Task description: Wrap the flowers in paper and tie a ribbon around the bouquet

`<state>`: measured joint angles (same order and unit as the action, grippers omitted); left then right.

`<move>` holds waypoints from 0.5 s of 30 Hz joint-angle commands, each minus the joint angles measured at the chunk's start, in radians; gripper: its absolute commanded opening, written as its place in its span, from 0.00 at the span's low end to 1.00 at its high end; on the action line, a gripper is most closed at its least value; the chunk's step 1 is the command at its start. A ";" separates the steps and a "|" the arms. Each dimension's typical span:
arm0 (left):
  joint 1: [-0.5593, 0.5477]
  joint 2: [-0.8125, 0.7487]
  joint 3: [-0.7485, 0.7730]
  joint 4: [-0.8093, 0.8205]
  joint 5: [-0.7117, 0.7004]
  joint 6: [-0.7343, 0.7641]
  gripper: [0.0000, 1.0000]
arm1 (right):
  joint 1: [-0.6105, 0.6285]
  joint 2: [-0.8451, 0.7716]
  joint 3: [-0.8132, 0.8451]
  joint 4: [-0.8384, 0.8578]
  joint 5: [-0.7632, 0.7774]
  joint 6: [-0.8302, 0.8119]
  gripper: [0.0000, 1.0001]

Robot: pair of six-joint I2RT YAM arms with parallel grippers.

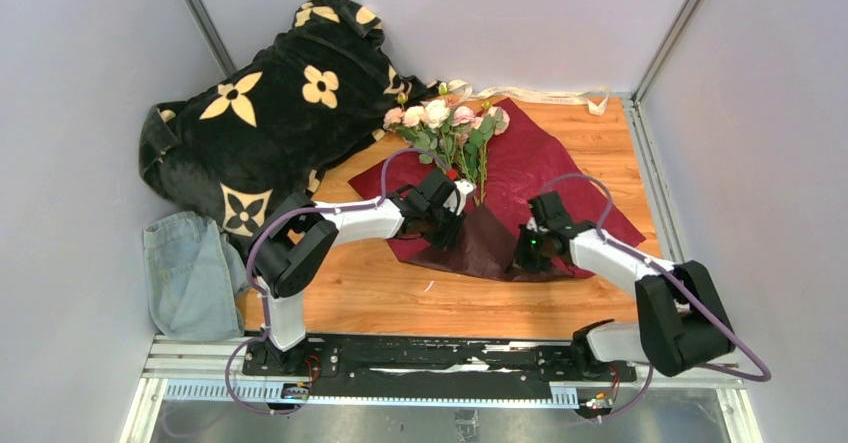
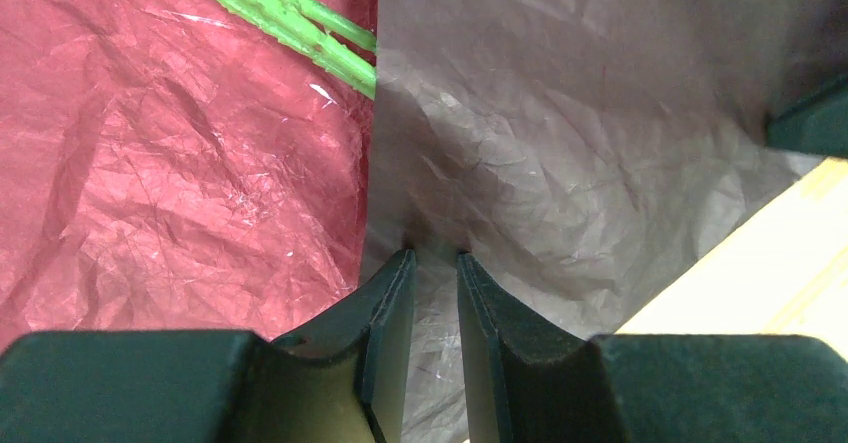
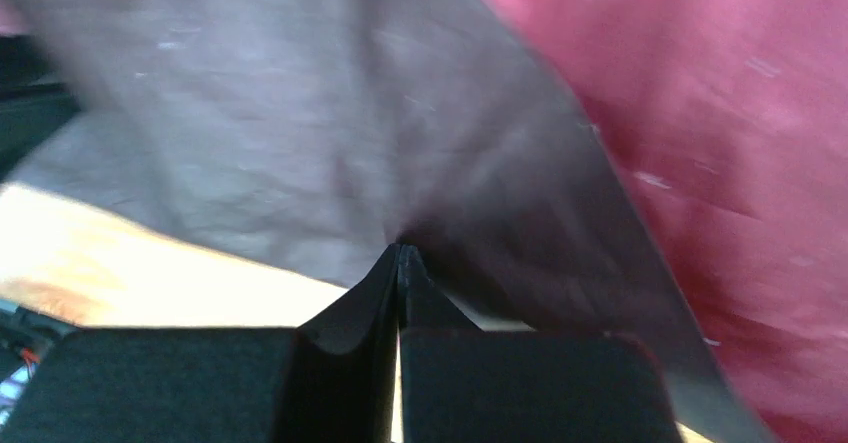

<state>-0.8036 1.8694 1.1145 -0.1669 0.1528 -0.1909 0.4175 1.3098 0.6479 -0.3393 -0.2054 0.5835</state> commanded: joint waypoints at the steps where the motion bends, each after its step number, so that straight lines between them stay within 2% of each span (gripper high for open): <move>1: -0.002 0.029 -0.036 -0.067 -0.053 0.022 0.31 | -0.159 -0.050 -0.152 0.005 -0.041 0.044 0.00; 6: -0.002 0.023 -0.035 -0.065 -0.053 0.028 0.31 | -0.368 -0.232 -0.279 -0.091 0.012 0.038 0.00; 9: -0.002 0.024 -0.034 -0.064 -0.052 0.028 0.31 | -0.463 -0.340 -0.284 -0.169 0.077 0.034 0.00; 13: -0.002 0.025 -0.033 -0.066 -0.048 0.028 0.31 | -0.488 -0.453 -0.201 -0.287 0.194 0.018 0.01; 15: -0.002 0.024 -0.034 -0.066 -0.050 0.030 0.31 | -0.488 -0.493 -0.143 -0.349 0.204 0.006 0.03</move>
<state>-0.8047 1.8690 1.1145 -0.1669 0.1509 -0.1864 -0.0563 0.8845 0.4126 -0.5179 -0.1169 0.6212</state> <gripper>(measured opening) 0.315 0.011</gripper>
